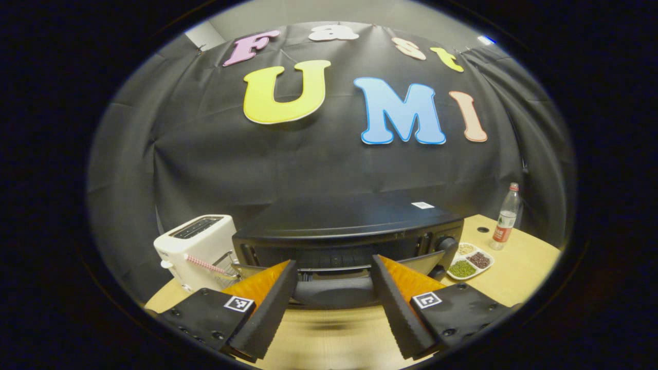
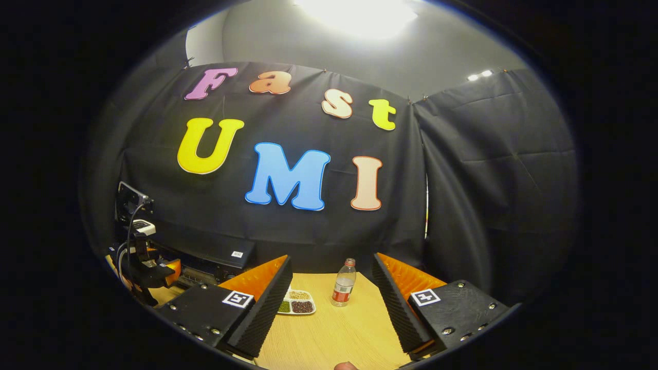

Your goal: Open the electric oven with the left hand, put the food in, and close the electric oven.

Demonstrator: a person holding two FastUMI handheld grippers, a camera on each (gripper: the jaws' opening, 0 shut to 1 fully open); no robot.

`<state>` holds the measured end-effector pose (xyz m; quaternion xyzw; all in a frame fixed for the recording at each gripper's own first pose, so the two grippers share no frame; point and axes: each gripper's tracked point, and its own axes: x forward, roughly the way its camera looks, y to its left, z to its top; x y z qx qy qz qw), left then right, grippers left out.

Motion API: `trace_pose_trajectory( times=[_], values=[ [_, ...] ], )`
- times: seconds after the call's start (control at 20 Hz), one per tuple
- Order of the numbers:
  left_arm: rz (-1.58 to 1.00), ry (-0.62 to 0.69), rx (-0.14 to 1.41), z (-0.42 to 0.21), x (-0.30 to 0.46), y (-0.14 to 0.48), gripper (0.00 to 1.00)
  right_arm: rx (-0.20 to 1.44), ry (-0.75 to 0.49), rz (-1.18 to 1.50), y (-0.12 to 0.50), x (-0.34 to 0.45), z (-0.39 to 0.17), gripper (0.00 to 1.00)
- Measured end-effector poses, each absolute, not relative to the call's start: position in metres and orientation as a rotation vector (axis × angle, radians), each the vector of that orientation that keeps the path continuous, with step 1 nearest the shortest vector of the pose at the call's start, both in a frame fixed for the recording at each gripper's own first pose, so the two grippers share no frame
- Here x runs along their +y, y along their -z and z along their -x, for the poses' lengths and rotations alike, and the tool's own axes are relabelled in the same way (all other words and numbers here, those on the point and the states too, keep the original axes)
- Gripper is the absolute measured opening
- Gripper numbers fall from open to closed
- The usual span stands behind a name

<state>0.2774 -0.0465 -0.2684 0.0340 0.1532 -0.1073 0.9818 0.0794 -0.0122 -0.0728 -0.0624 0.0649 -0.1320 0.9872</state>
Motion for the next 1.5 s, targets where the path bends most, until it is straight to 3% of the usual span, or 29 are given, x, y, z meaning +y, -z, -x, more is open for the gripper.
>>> trace_pose_trajectory(
  times=[0.1,0.15,0.4,0.5,0.55,0.65,0.75,0.95,1.1,1.15,1.5],
  values=[
    [-0.082,0.207,0.315,-0.268,-0.045,0.271,1.0,0.132,0.255,0.126,0.072,-0.015,-0.078,0.96],
    [-0.086,0.202,0.319,-0.263,-0.045,0.273,0.92,0.132,0.249,0.123,0.072,-0.016,-0.077,0.96],
    [-0.1,0.188,0.353,-0.236,-0.041,0.287,1.0,0.147,0.222,0.11,0.076,-0.019,-0.072,0.95],
    [-0.092,0.182,0.375,-0.224,-0.039,0.295,0.96,0.161,0.211,0.105,0.079,-0.021,-0.067,0.96],
    [-0.082,0.179,0.391,-0.219,-0.038,0.301,1.0,0.166,0.205,0.104,0.08,-0.02,-0.065,0.96],
    [-0.074,0.172,0.432,-0.207,-0.037,0.315,0.91,0.184,0.186,0.108,0.085,-0.018,-0.061,0.96],
    [-0.077,0.166,0.459,-0.198,-0.036,0.327,1.0,0.205,0.163,0.112,0.09,-0.016,-0.057,0.96],
    [-0.071,0.163,0.52,-0.182,-0.038,0.352,0.97,0.243,0.126,0.117,0.099,-0.012,-0.053,0.96],
    [-0.059,0.164,0.575,-0.171,-0.04,0.375,1.0,0.303,0.073,0.111,0.114,-0.002,-0.045,0.96],
    [-0.055,0.158,0.584,-0.166,-0.039,0.377,0.96,0.319,0.057,0.109,0.117,-0.001,-0.044,0.96],
    [-0.05,0.127,0.436,-0.148,-0.016,0.292,1.0,0.397,-0.088,0.009,0.139,0.036,-0.045,0.96]
  ],
)
